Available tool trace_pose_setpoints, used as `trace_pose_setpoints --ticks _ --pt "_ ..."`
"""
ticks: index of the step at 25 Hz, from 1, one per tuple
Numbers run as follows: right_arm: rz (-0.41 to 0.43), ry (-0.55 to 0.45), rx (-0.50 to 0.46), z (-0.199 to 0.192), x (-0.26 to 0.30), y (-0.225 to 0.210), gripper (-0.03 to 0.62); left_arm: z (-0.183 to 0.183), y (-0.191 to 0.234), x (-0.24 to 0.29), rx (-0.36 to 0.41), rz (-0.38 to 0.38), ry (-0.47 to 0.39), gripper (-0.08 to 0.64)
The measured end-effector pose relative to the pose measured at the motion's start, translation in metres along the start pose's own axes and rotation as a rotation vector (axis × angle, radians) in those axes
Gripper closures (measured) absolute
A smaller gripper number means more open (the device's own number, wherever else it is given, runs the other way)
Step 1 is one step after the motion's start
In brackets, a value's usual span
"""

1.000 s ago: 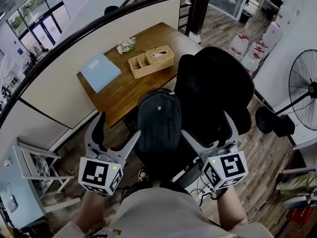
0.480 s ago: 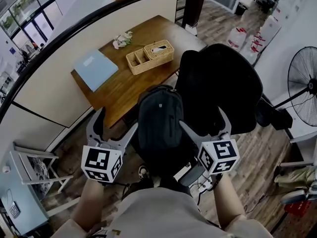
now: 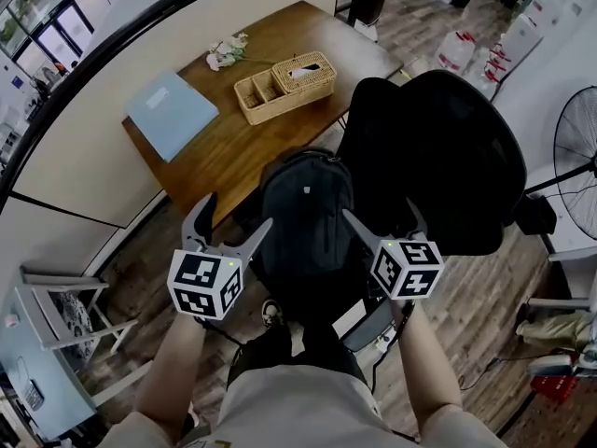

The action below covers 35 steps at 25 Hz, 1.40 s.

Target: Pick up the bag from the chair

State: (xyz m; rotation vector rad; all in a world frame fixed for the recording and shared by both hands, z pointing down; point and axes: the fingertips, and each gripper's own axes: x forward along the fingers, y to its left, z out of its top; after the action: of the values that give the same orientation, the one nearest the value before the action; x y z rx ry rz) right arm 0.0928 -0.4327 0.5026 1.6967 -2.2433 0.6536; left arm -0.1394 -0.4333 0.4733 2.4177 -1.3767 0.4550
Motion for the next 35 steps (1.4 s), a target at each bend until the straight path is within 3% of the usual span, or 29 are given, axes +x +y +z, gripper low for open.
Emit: trace_pose_setpoints --ticks 9,19,24,28,35 --pt "-0.042 0.092 0.016 -0.069 0.077 -0.029 0.051 -0.076 0.024 0.079 -0.096 -0.008 0.129 0.12" --pt "-0.061 0.184 0.005 -0.151 0.143 -0.069 0.058 -0.179 0.04 0.147 -0.142 0.006 0.239 0.12" --pt "-0.062 0.23 0.02 -0.196 0.17 -0.088 0.058 -0.233 0.04 0.169 -0.127 0.026 0.299 0.12" --pt "-0.053 0.251 0.072 -0.22 0.185 -0.095 0.069 -0.256 0.037 0.181 -0.118 0.016 0.325 0.12" --pt "-0.021 0.302 0.076 -0.253 0.2 -0.1 0.113 -0.285 0.03 0.204 -0.182 0.005 0.359 0.121"
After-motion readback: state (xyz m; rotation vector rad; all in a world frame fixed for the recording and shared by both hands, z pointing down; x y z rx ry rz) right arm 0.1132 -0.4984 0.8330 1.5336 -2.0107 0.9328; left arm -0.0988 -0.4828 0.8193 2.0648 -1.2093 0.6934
